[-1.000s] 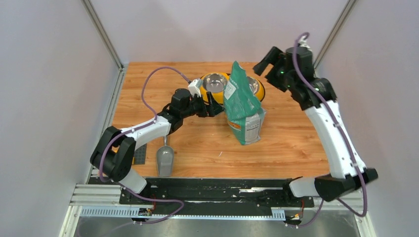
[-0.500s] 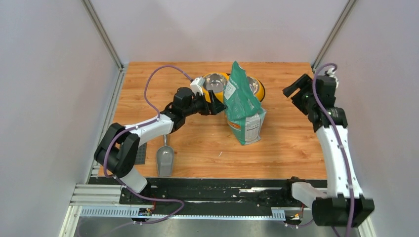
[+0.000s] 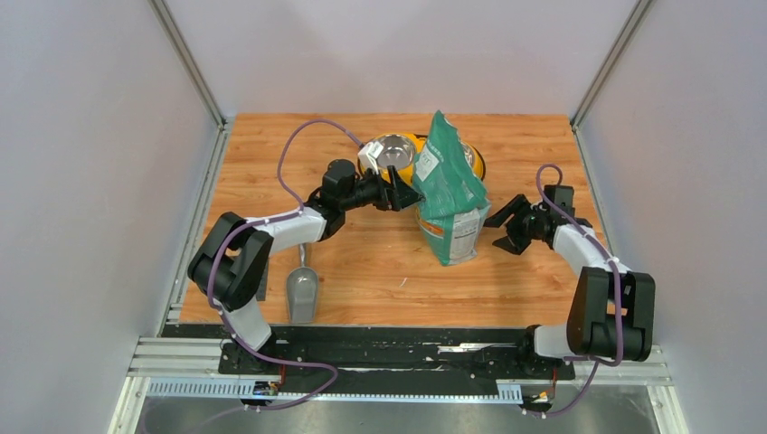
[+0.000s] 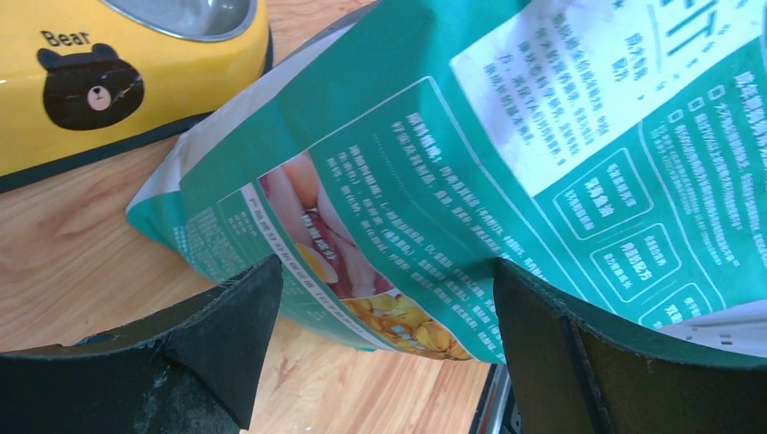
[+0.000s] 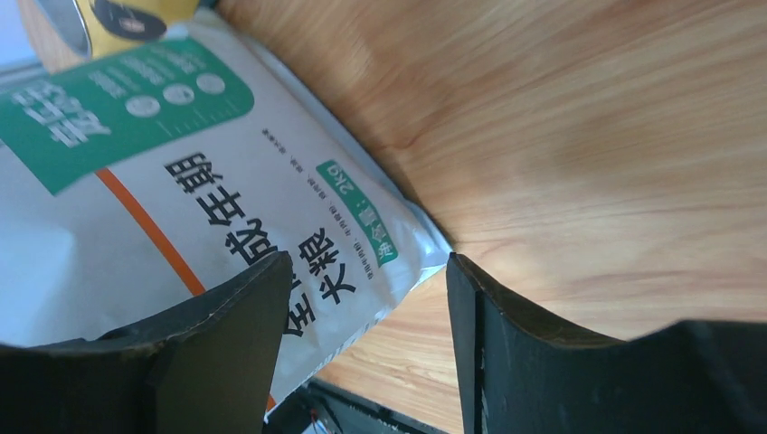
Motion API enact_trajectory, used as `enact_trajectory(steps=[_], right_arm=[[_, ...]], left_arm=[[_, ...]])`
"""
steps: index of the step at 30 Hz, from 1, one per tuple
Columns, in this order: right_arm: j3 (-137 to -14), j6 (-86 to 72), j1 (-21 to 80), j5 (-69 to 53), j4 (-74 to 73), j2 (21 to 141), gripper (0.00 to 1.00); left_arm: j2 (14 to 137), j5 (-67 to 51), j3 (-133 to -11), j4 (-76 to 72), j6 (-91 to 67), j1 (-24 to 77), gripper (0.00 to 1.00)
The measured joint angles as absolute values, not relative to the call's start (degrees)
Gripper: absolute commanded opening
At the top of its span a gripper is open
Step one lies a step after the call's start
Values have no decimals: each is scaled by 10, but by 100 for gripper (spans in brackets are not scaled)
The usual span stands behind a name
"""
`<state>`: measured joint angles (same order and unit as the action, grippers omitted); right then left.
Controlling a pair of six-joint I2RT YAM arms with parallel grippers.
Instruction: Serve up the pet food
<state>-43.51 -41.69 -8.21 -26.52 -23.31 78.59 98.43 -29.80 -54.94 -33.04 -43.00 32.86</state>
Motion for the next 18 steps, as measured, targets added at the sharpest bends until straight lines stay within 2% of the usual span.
enact_trajectory(steps=[8,18], right_arm=[[-397,-453,-24,-280,-153,793,61],[-382,-507,81,-252,-146,783,62]], left_arm=[[984,-307,-546,-357,-436,325,92],[969,-230,-534,-367,-449,307,91]])
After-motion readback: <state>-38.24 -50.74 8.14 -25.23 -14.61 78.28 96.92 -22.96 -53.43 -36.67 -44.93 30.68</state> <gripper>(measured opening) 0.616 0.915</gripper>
